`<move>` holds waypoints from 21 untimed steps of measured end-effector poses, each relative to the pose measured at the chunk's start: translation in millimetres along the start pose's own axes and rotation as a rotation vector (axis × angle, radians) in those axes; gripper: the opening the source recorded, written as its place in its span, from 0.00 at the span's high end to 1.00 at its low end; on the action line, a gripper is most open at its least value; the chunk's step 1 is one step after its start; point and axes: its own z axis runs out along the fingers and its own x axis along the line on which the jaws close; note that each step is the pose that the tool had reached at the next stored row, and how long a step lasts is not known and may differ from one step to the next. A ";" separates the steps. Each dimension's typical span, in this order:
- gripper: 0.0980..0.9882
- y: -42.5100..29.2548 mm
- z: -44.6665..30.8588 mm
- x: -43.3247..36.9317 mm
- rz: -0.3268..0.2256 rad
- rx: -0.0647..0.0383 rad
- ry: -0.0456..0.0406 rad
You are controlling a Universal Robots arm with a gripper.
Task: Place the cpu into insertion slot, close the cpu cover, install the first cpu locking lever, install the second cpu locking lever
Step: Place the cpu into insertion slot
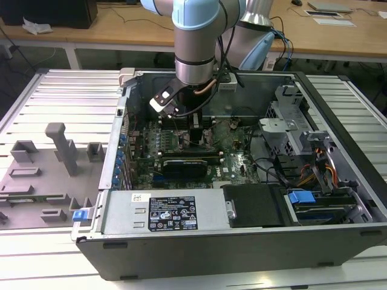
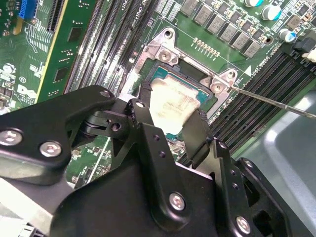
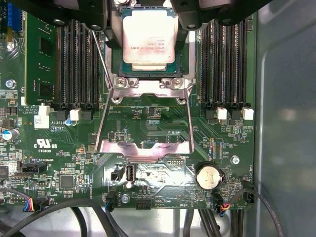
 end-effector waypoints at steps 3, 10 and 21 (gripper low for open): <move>0.52 0.0 0.0 0.0 0.000 0.000 0.0000; 0.51 0.0 0.0 0.1 0.000 0.000 0.0000; 0.44 0.2 -2.8 0.1 0.000 0.000 -0.0002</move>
